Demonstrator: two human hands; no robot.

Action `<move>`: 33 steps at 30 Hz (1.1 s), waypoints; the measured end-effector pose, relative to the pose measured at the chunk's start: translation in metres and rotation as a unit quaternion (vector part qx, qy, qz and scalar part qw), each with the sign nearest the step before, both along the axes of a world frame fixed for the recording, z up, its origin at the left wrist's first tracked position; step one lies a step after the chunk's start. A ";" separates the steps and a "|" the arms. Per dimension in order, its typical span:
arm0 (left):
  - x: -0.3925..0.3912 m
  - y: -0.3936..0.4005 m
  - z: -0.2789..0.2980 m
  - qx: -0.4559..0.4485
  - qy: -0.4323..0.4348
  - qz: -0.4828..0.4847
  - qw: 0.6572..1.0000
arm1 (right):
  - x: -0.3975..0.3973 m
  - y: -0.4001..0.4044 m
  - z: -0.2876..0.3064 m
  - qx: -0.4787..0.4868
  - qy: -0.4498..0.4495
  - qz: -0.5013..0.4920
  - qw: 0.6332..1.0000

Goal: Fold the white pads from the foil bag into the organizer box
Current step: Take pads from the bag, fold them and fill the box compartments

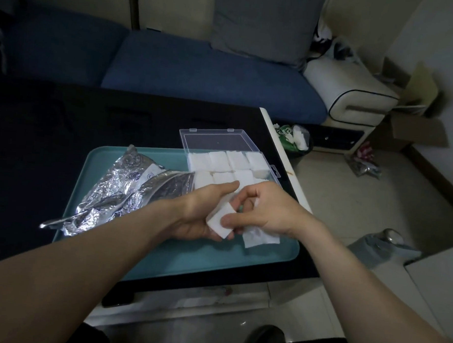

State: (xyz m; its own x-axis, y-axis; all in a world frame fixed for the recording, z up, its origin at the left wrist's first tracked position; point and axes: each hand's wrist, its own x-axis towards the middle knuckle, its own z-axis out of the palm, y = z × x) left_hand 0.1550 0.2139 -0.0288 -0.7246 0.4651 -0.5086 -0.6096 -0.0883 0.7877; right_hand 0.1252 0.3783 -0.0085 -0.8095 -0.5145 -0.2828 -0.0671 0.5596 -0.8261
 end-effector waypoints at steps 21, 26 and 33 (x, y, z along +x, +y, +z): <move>-0.014 0.007 -0.019 -0.082 0.110 0.197 0.971 | -0.020 0.032 -0.005 -0.159 0.021 -0.171 0.972; -0.013 0.010 -0.014 -0.078 0.141 0.201 0.966 | -0.017 0.029 -0.002 -0.197 -0.033 -0.228 0.953; -0.015 0.012 -0.012 -0.067 0.126 0.310 0.940 | -0.017 0.021 -0.001 -0.276 -0.054 -0.321 0.904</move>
